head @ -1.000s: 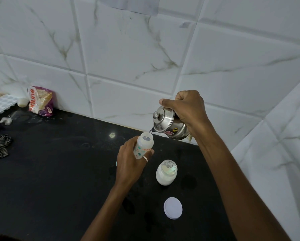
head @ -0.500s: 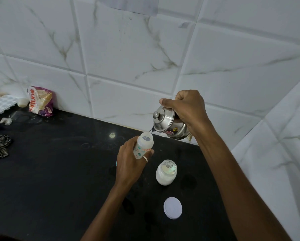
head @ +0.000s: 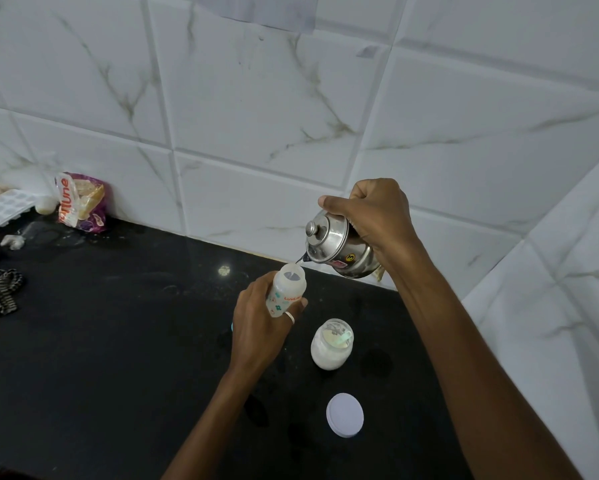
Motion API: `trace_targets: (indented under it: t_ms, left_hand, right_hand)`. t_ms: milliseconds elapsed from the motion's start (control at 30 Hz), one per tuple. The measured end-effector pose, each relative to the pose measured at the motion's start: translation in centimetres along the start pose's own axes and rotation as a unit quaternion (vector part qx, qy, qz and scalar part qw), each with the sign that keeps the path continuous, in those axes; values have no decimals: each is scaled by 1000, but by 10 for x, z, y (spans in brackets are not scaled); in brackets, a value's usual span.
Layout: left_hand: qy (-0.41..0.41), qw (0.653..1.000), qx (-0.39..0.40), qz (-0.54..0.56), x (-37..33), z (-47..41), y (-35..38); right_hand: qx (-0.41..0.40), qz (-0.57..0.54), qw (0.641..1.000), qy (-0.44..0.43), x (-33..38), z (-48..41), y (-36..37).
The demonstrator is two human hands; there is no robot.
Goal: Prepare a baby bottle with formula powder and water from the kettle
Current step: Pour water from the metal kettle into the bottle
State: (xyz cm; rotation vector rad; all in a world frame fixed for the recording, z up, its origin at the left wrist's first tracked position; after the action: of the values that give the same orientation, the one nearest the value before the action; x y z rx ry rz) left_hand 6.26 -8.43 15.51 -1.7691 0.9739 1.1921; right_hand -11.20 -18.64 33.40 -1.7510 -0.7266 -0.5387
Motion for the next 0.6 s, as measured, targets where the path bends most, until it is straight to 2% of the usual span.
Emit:
trace_targets:
  t_ms: [600]
  left_hand:
    - [-4, 1000, -3, 2, 4, 0, 0]
  right_hand:
    - [0, -4, 1000, -5, -1, -1, 1]
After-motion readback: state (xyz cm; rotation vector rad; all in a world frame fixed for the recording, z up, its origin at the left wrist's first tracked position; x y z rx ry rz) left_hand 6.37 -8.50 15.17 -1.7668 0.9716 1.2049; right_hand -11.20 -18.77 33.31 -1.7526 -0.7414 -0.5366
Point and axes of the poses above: each hand's wrist, its own z-axis away from the middle knuckle, its own y-axis out of the palm, x = y × z, the point moved 9 cm from there along -z, towards the middle knuckle, and after that the axes turned 11 degrees about z, right-handed, at the moved point
